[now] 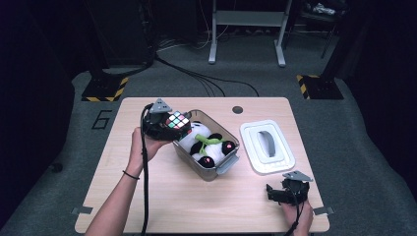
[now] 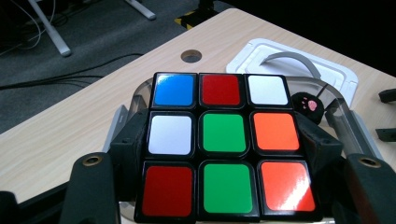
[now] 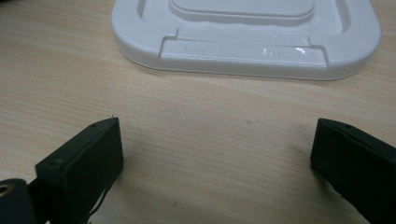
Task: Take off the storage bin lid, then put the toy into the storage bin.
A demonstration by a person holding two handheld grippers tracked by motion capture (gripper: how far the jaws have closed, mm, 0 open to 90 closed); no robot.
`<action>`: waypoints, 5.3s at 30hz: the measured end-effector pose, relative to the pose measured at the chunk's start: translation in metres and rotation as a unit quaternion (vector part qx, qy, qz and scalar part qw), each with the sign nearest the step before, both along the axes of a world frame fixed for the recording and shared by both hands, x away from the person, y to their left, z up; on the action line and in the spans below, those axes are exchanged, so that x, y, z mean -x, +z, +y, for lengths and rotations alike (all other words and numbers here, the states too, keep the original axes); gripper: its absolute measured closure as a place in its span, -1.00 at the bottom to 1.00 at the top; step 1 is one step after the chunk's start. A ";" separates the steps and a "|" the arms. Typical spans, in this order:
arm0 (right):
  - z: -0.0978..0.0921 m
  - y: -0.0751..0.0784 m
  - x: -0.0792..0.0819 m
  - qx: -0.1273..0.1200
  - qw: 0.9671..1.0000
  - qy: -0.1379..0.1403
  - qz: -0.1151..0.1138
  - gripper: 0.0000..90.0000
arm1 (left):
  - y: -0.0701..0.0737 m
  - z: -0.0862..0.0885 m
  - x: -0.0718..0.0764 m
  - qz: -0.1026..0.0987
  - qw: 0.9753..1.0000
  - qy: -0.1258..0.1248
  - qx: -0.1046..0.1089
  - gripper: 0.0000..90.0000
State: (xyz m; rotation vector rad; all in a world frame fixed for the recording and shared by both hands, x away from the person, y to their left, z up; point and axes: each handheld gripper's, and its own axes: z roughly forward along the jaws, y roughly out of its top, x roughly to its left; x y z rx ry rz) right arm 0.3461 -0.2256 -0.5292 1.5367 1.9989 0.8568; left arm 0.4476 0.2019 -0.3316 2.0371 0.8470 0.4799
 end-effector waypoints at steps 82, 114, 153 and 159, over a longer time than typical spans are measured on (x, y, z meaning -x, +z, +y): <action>0.000 0.000 0.000 -0.001 1.000 -0.002 0.000 -0.96 | -0.055 -0.095 0.010 0.070 0.995 -0.069 -0.013 -0.19; -0.008 0.025 -0.018 -0.014 1.000 0.005 -0.003 -0.99 | -0.063 0.014 0.042 0.059 0.997 0.039 -0.001 -0.79; 0.007 0.051 -0.124 -0.013 0.999 0.037 0.015 -0.81 | -0.200 0.091 0.049 0.076 0.980 0.183 -0.035 -1.00; 0.009 0.042 -0.146 -0.015 0.999 0.031 0.035 -0.53 | -0.199 0.093 0.049 0.080 0.981 0.174 -0.042 -1.00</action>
